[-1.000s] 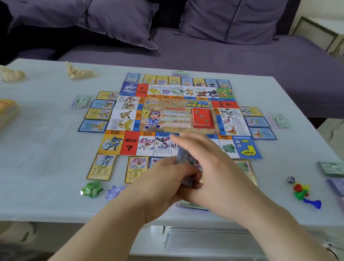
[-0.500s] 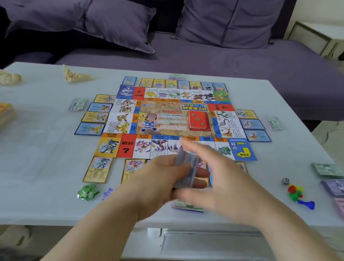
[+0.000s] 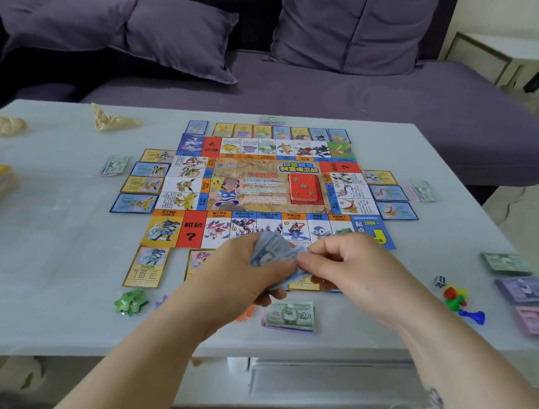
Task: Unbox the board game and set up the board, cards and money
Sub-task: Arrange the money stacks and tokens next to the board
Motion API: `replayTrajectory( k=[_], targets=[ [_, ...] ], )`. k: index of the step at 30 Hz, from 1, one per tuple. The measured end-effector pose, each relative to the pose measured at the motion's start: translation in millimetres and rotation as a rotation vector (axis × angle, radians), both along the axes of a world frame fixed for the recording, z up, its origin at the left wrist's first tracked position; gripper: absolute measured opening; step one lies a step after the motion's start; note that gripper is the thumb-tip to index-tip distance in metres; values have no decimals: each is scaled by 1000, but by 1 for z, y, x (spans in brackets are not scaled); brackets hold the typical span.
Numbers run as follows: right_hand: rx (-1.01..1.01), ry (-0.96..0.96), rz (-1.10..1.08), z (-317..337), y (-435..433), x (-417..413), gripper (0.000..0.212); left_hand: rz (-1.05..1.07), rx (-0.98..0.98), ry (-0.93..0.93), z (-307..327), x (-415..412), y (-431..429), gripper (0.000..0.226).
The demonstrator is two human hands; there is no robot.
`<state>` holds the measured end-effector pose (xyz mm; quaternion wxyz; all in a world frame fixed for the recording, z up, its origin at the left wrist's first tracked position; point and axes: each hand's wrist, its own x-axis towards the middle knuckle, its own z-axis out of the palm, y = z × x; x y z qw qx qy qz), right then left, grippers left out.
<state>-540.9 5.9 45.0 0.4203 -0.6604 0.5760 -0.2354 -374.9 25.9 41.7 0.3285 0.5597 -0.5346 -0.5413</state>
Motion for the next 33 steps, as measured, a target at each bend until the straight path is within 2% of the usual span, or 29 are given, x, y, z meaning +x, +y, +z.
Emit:
replayTrajectory(
  k=[4, 6, 9, 14, 19, 22, 25, 30, 33],
  targets=[
    [21, -98, -51, -2, 2, -2, 7, 92, -29, -47, 0, 9, -5, 5],
    [39, -101, -62, -4, 4, -5, 10, 172, -43, -26, 1, 16, -9, 8],
    [16, 40, -12, -15, 9, -6, 16, 319, -18, 144, 5, 24, -13, 9],
    [-69, 192, 5, -30, 18, -1, 14, 361, 68, 418, 11, 28, -15, 5],
    [-145, 355, 11, -37, 22, 1, 13, 380, 217, 703, 11, 27, -15, 29],
    [-241, 420, -15, -34, 22, 1, 17, 334, 225, 692, 10, 25, -14, 25],
    [-289, 234, -116, -23, 19, -1, 13, 252, 218, 613, 8, 14, -11, 17],
    [-64, -303, -241, -7, 17, 2, 19, 149, 219, 557, 2, -12, -8, 8],
    [-36, -355, -284, -9, 13, 2, 17, 164, 187, 515, 0, -22, -12, 7]
  ],
)
